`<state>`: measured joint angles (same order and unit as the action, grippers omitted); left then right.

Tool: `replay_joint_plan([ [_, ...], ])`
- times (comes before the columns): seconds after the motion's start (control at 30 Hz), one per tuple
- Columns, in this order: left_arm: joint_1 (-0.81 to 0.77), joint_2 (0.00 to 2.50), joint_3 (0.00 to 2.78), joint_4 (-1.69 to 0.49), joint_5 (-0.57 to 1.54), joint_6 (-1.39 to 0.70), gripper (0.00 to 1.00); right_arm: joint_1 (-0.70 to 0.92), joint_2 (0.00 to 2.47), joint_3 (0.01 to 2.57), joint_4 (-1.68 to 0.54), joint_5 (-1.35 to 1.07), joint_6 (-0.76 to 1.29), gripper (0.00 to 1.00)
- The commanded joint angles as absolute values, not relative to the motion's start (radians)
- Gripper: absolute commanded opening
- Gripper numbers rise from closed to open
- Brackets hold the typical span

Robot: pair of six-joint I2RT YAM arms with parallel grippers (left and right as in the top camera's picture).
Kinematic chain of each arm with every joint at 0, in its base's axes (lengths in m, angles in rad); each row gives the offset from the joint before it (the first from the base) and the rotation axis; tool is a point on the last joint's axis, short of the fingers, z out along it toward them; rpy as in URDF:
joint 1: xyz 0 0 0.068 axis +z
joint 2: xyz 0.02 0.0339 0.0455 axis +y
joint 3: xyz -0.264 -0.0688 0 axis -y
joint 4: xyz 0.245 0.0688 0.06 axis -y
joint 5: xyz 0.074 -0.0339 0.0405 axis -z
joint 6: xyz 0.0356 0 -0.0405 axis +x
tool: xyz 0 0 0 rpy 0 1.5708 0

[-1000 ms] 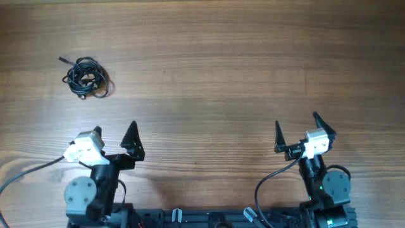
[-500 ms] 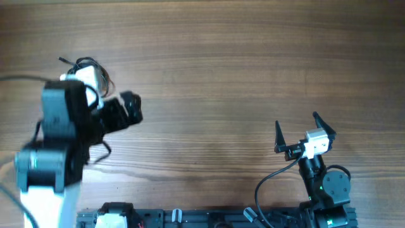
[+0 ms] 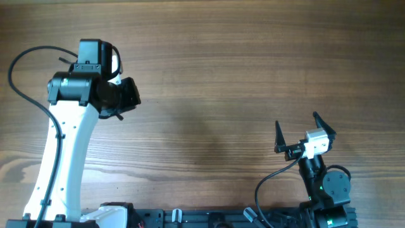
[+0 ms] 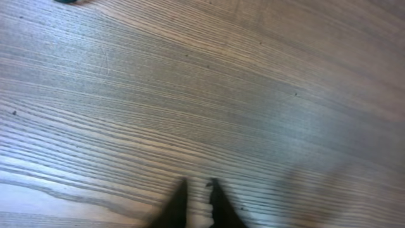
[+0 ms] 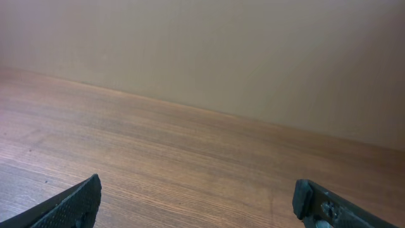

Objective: Untangle cables
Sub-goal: 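Raise the left arm and swing the left gripper toward the black cable bundle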

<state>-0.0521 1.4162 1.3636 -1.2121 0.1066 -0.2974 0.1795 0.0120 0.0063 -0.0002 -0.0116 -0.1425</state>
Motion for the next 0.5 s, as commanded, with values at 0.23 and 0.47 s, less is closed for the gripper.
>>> replay_joint_plan([
  [0.23,-0.046,1.45,1.378,-1.194,-0.007,-0.458,0.04,0.175,0.007,0.005,0.004,-0.025,-0.13,1.0],
  [0.47,-0.046,1.453,1.378,-1.194,-0.006,-0.458,0.04,0.175,0.007,0.005,0.004,-0.025,-0.129,1.0],
])
